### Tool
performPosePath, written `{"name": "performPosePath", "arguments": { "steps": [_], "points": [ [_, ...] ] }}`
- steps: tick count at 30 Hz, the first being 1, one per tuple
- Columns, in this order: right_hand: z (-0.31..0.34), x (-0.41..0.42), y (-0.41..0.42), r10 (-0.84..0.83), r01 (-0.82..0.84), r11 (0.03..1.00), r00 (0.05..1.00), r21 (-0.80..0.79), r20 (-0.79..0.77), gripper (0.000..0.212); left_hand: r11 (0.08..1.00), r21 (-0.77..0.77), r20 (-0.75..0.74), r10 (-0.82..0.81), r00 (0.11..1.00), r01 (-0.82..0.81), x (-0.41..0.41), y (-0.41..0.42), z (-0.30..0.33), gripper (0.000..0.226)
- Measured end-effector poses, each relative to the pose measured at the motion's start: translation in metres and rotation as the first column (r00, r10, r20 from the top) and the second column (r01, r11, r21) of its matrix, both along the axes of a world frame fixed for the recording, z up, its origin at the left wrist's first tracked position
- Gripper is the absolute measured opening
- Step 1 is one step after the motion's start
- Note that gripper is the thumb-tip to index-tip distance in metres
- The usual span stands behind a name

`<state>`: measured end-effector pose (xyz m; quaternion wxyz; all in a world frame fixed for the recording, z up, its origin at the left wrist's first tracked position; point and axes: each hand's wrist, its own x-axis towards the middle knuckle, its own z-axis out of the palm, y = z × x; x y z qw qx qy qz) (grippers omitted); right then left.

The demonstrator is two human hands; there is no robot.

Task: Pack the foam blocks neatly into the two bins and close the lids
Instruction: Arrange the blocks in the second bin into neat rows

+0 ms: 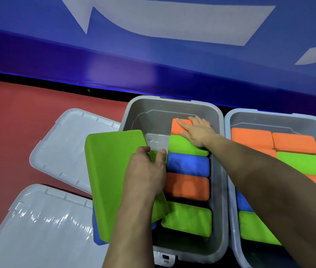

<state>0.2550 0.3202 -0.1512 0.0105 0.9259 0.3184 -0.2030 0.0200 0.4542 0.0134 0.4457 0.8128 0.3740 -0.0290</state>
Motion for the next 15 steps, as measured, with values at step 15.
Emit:
{"name": "performPosePath", "arguments": {
  "steps": [15],
  "points": [
    [0.046,-0.071,0.013,-0.271,0.351,0.82,0.934,0.452,-0.234,0.061,1.0,0.014,0.061,0.024,0.998,-0.025,-0.002,0.002,0.013,0.052]
  ]
}}
